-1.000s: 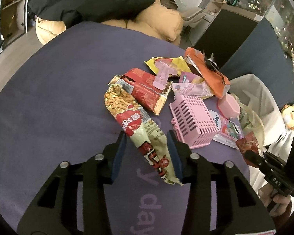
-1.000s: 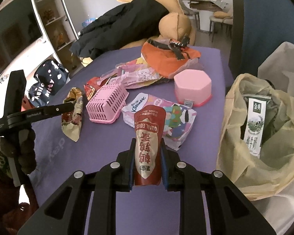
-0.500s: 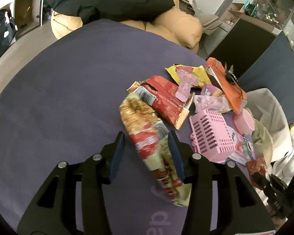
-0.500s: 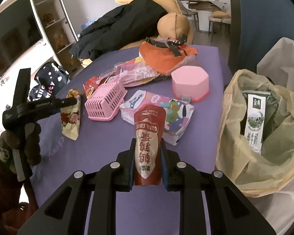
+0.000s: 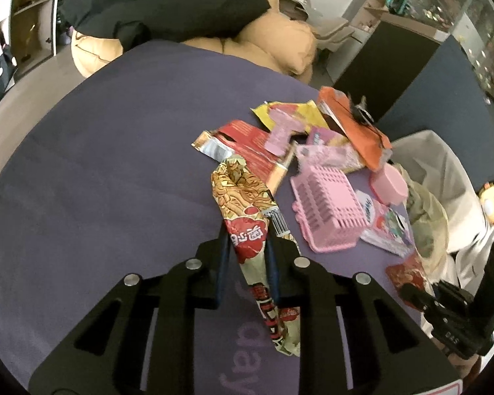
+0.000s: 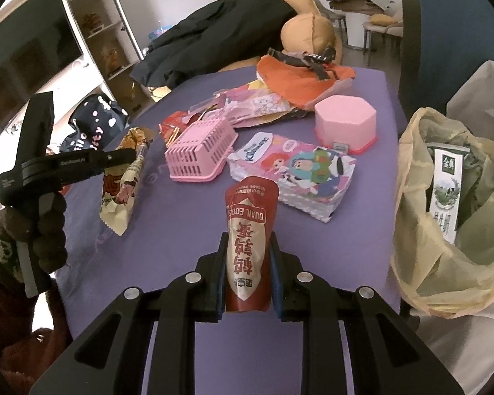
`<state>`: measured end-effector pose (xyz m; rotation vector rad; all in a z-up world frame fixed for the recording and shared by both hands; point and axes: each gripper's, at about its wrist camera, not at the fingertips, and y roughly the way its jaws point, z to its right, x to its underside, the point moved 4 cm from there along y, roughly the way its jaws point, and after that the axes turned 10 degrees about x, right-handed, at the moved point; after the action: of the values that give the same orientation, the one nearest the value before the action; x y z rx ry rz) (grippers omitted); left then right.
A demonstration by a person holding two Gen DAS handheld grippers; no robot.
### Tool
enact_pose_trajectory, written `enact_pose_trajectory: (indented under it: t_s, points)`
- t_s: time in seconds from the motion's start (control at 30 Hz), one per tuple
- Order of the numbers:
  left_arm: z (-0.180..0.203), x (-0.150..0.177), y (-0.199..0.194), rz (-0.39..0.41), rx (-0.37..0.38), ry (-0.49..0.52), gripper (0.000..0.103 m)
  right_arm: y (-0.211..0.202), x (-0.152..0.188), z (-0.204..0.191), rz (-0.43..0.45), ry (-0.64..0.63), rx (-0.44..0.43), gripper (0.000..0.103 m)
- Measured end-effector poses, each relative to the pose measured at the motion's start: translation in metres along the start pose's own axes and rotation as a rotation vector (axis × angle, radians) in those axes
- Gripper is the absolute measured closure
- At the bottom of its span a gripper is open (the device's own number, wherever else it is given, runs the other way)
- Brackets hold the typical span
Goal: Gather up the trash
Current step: 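Grasp the long printed snack wrapper with the left tool, then carry the wrapper with the left tool into the bag while the right tool carries the snack tube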
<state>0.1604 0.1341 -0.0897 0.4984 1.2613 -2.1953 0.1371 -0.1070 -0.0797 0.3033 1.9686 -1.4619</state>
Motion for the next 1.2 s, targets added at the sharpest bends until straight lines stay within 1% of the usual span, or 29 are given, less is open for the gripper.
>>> enact_pose_trajectory:
  t_s: [0.13, 0.27, 0.5, 0.67, 0.77, 0.9, 1.07, 1.13, 1.2]
  points:
    - [0.012, 0.007, -0.007, -0.004, 0.029, 0.02, 0.084, 0.002, 0.005, -0.001, -0.022, -0.002, -0.004, 0.082]
    - [0.025, 0.008, -0.011, -0.002, 0.05, 0.042, 0.084, -0.003, 0.005, 0.0, -0.015, -0.013, 0.008, 0.082]
    - [0.054, 0.0, -0.021, 0.022, 0.065, 0.1, 0.084, -0.018, -0.001, 0.009, 0.024, -0.018, 0.021, 0.082]
    - [0.074, -0.008, -0.022, 0.032, 0.063, 0.131, 0.084, -0.033, -0.01, 0.022, 0.076, -0.013, 0.037, 0.082]
    - [0.092, -0.013, -0.021, 0.044, 0.071, 0.148, 0.084, -0.043, -0.018, 0.034, 0.111, -0.006, 0.043, 0.082]
    - [0.119, -0.021, -0.015, 0.056, 0.08, 0.177, 0.084, -0.054, -0.032, 0.057, 0.157, 0.008, 0.072, 0.082]
    - [0.148, -0.032, -0.005, 0.086, 0.096, 0.191, 0.084, -0.066, -0.046, 0.096, 0.197, 0.048, 0.106, 0.082]
    - [0.161, -0.035, 0.0, 0.099, 0.102, 0.21, 0.084, -0.07, -0.05, 0.11, 0.211, 0.062, 0.13, 0.082]
    - [0.179, -0.039, 0.008, 0.12, 0.104, 0.249, 0.084, -0.075, -0.053, 0.123, 0.228, 0.07, 0.155, 0.082]
